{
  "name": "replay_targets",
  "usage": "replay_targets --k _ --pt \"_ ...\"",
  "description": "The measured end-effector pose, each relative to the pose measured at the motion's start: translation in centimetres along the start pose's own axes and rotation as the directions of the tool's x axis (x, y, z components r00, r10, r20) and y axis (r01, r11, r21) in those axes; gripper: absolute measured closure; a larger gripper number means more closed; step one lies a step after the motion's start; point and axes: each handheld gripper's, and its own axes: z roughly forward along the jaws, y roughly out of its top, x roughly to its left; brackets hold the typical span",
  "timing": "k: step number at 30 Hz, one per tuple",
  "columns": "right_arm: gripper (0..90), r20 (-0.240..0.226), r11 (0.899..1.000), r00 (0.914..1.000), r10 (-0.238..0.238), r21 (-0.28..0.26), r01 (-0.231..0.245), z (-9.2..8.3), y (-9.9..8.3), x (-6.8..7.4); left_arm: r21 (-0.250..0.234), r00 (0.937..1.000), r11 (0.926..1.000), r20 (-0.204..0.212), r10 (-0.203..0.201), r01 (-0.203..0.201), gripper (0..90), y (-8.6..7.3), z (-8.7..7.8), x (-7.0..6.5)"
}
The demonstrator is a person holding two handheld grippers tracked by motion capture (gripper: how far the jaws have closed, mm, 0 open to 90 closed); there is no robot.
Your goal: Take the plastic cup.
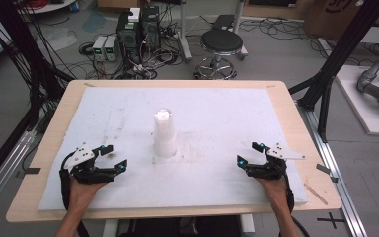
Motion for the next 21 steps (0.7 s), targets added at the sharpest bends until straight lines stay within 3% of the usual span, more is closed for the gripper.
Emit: replay_targets --k 5,9,15,16,21 --pt "15.4 -0.001 1.000 1.0000 0.000 -0.001 0.000 0.0 0.0 0.0 -0.016 0.9999 0.9997 0.005 0.016 -0.016 14.5 0.7 -0.2 -0.2" --pt "15.3 -0.008 1.000 1.0000 0.003 0.001 -0.003 0.0 0.0 -0.1 -0.045 0.9992 0.9986 0.025 0.031 -0.029 13.8 2.2 -0.5 -0.4" --pt "15.3 -0.008 1.000 1.0000 0.003 0.004 -0.003 0.1 0.0 -0.2 -0.062 0.9928 0.9951 0.087 0.082 -0.077 13.7 6.2 -1.1 -0.4" --pt "15.3 -0.008 1.000 1.0000 0.003 0.004 -0.003 0.1 0.0 -0.2 -0.062 0.9928 0.9951 0.087 0.082 -0.077 13.8 6.2 -1.1 -0.4" --pt "15.3 -0.012 1.000 0.9999 0.011 0.010 -0.010 0.1 0.0 -0.2 -0.072 0.9838 0.9909 0.131 0.123 -0.114 13.8 9.4 -1.5 -0.1"
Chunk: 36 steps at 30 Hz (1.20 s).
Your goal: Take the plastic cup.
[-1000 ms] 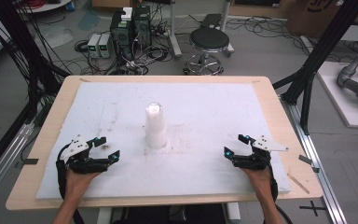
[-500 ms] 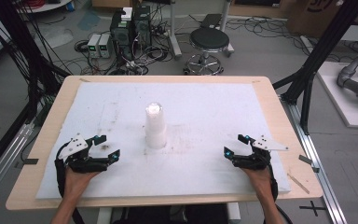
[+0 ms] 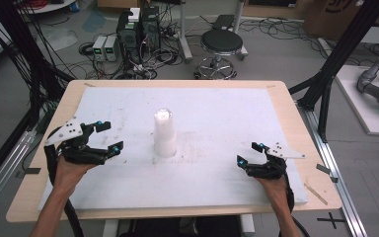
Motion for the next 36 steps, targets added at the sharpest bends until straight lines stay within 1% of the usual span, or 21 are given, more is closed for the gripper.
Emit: replay_targets --k 1,2,3,5,8,12,17,19,21,22,24,25,27,31,33,36 --pt "15.4 0.002 1.000 1.0000 0.002 0.002 -0.002 0.0 0.0 0.0 -0.004 1.0000 1.0000 0.007 0.004 -0.004 13.7 0.6 0.0 0.1" --pt "15.3 0.001 1.000 1.0000 0.003 0.002 -0.003 0.0 0.0 0.0 -0.012 0.9997 0.9999 0.024 0.009 -0.009 13.8 1.5 0.1 0.3" --pt "15.3 0.001 1.000 1.0000 0.004 0.002 -0.004 0.0 0.0 0.0 -0.012 0.9997 0.9999 0.024 0.009 -0.009 13.7 1.5 0.1 0.3" --pt "15.3 0.001 1.000 1.0000 0.003 0.002 -0.003 0.0 0.0 0.0 -0.017 0.9989 0.9998 0.045 0.015 -0.014 13.7 2.5 0.4 0.5" --pt "15.3 0.001 1.000 1.0000 0.004 0.002 -0.004 0.0 0.0 0.0 -0.015 0.9968 0.9997 0.078 0.019 -0.018 13.8 3.6 0.9 0.9" --pt "15.4 0.000 1.000 1.0000 0.006 0.001 -0.006 0.0 0.0 0.0 0.006 0.9907 0.9993 0.131 0.037 -0.038 13.8 5.1 2.0 1.1" --pt "15.3 -0.001 1.000 1.0000 0.003 -0.001 -0.003 0.0 0.0 0.0 0.005 0.9822 0.9988 0.182 0.046 -0.048 13.7 6.3 3.3 1.4" --pt "15.3 -0.002 1.000 1.0000 0.001 0.000 -0.001 0.0 0.0 0.0 0.007 0.9781 0.9986 0.202 0.050 -0.052 13.8 6.7 4.0 1.6" --pt "15.3 -0.002 1.000 1.0000 0.001 0.001 -0.001 0.0 0.0 0.0 0.013 0.9718 0.9981 0.229 0.056 -0.060 13.7 7.0 4.7 1.8" --pt "15.3 -0.002 1.000 1.0000 -0.001 0.000 0.001 0.0 0.0 0.0 0.017 0.9699 0.9980 0.237 0.055 -0.060 13.7 7.1 5.0 1.9" --pt "15.4 -0.003 1.000 1.0000 0.000 0.000 0.000 0.0 0.0 0.0 0.028 0.9629 0.9972 0.263 0.060 -0.070 13.7 7.4 5.8 2.0" --pt "15.3 -0.003 1.000 1.0000 0.001 0.000 -0.001 0.0 0.0 0.0 0.028 0.9576 0.9972 0.282 0.058 -0.069 13.7 7.6 6.3 2.0" --pt "15.4 -0.003 1.000 1.0000 0.000 -0.001 0.000 0.0 0.0 -0.1 0.035 0.9496 0.9961 0.306 0.066 -0.081 13.7 7.7 7.2 2.0" --pt "15.3 -0.003 1.000 1.0000 -0.001 -0.003 0.001 0.0 0.0 -0.1 0.036 0.9380 0.9955 0.339 0.070 -0.088 13.7 7.5 8.9 2.1" --pt "15.4 -0.003 1.000 1.0000 -0.001 -0.007 0.001 0.0 0.0 0.0 0.045 0.9316 0.9956 0.359 0.060 -0.082 13.7 7.4 9.8 2.2" --pt "15.4 -0.004 1.000 1.0000 0.003 -0.006 -0.003 0.0 0.0 0.0 0.073 0.9253 0.9933 0.375 0.055 -0.089 13.7 7.5 10.9 2.2"
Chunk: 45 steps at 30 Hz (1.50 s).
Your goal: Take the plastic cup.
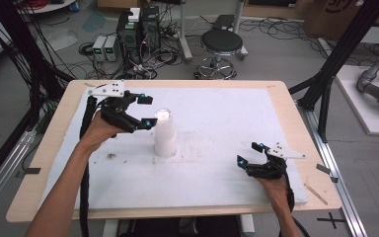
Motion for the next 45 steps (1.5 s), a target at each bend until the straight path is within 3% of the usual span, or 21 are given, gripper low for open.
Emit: replay_targets --k 3,8,12,17,24,29,45 --pt "15.3 -0.001 1.000 1.0000 0.005 0.002 -0.005 0.0 0.0 -0.1 -0.003 0.9997 1.0000 0.024 -0.001 0.001 13.8 0.2 0.8 0.3" --pt "15.3 -0.001 1.000 1.0000 0.003 0.000 -0.003 0.0 0.0 0.0 0.050 0.9989 0.9988 0.047 -0.003 0.001 13.8 0.5 2.1 0.7" --pt "15.4 -0.001 1.000 1.0000 -0.005 -0.005 0.005 0.0 0.0 -0.1 0.091 0.9991 0.9958 0.042 0.002 -0.006 13.8 0.6 2.5 0.9" --pt "15.4 -0.006 1.000 1.0000 0.005 0.002 -0.005 0.0 0.0 -0.1 0.069 0.9988 0.9976 0.049 -0.005 0.002 13.8 0.1 2.9 0.8" --pt "15.4 -0.007 1.000 1.0000 0.003 0.001 -0.003 0.0 0.0 -0.1 0.083 0.9986 0.9964 0.050 -0.020 0.015 13.8 -0.8 3.9 1.1" --pt "15.3 -0.010 1.000 0.9999 0.006 0.000 -0.006 0.0 0.0 -0.1 0.051 0.9979 0.9982 0.055 -0.035 0.032 13.8 -1.7 4.2 1.3" --pt "15.4 -0.015 1.000 0.9998 0.010 -0.005 -0.010 -0.1 0.0 -0.1 0.097 0.9974 0.9949 0.062 -0.035 0.028 14.1 -1.9 4.9 1.1"
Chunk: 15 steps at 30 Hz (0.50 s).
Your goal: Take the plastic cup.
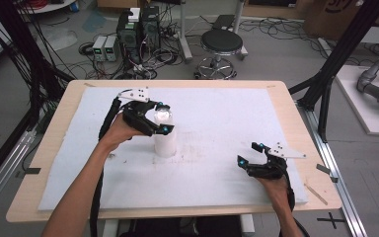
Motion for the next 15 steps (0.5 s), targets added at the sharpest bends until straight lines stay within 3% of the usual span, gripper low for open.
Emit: replay_targets --k 15 --pt "15.4 -0.001 1.000 1.0000 0.004 0.002 -0.004 0.00 0.01 -0.04 0.020 0.9998 0.9998 -0.020 -0.008 0.008 15.6 -0.19 -0.13 0.22"
